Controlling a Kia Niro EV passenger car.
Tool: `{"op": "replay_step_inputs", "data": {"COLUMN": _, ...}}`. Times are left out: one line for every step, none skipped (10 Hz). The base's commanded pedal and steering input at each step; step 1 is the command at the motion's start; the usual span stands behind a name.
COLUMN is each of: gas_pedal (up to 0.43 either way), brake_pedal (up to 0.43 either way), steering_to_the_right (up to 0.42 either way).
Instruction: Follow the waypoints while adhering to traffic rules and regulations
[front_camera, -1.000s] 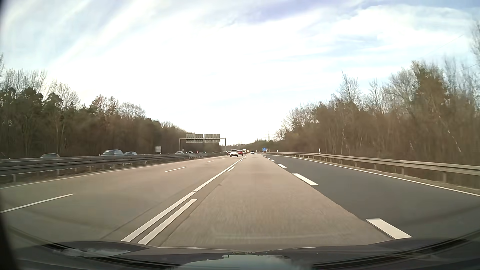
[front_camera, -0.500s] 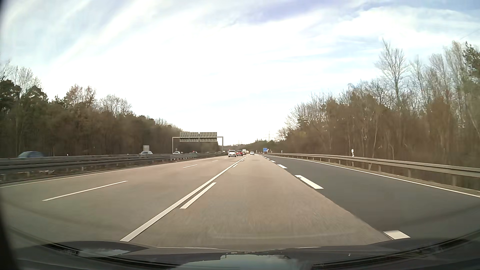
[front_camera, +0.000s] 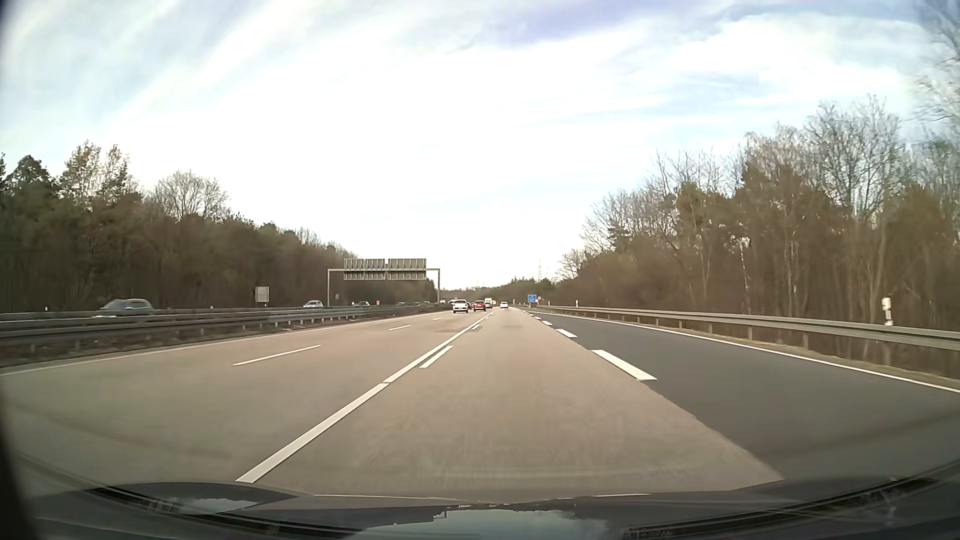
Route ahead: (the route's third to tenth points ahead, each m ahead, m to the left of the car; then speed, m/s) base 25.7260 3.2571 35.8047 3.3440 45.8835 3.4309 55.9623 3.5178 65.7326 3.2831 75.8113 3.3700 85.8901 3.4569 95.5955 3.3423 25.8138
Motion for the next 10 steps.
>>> {"op": "replay_step_inputs", "data": {"gas_pedal": 0.311, "brake_pedal": 0.0, "steering_to_the_right": -0.001}}
{"op": "replay_step_inputs", "data": {"gas_pedal": 0.311, "brake_pedal": 0.0, "steering_to_the_right": -0.001}}
{"op": "replay_step_inputs", "data": {"gas_pedal": 0.311, "brake_pedal": 0.0, "steering_to_the_right": -0.001}}
{"op": "replay_step_inputs", "data": {"gas_pedal": 0.311, "brake_pedal": 0.0, "steering_to_the_right": -0.001}}
{"op": "replay_step_inputs", "data": {"gas_pedal": 0.311, "brake_pedal": 0.0, "steering_to_the_right": -0.001}}
{"op": "replay_step_inputs", "data": {"gas_pedal": 0.311, "brake_pedal": 0.0, "steering_to_the_right": 0.0}}
{"op": "replay_step_inputs", "data": {"gas_pedal": 0.311, "brake_pedal": 0.0, "steering_to_the_right": 0.0}}
{"op": "replay_step_inputs", "data": {"gas_pedal": 0.311, "brake_pedal": 0.0, "steering_to_the_right": 0.001}}
{"op": "replay_step_inputs", "data": {"gas_pedal": 0.311, "brake_pedal": 0.0, "steering_to_the_right": 0.002}}
{"op": "replay_step_inputs", "data": {"gas_pedal": 0.311, "brake_pedal": 0.0, "steering_to_the_right": 0.002}}
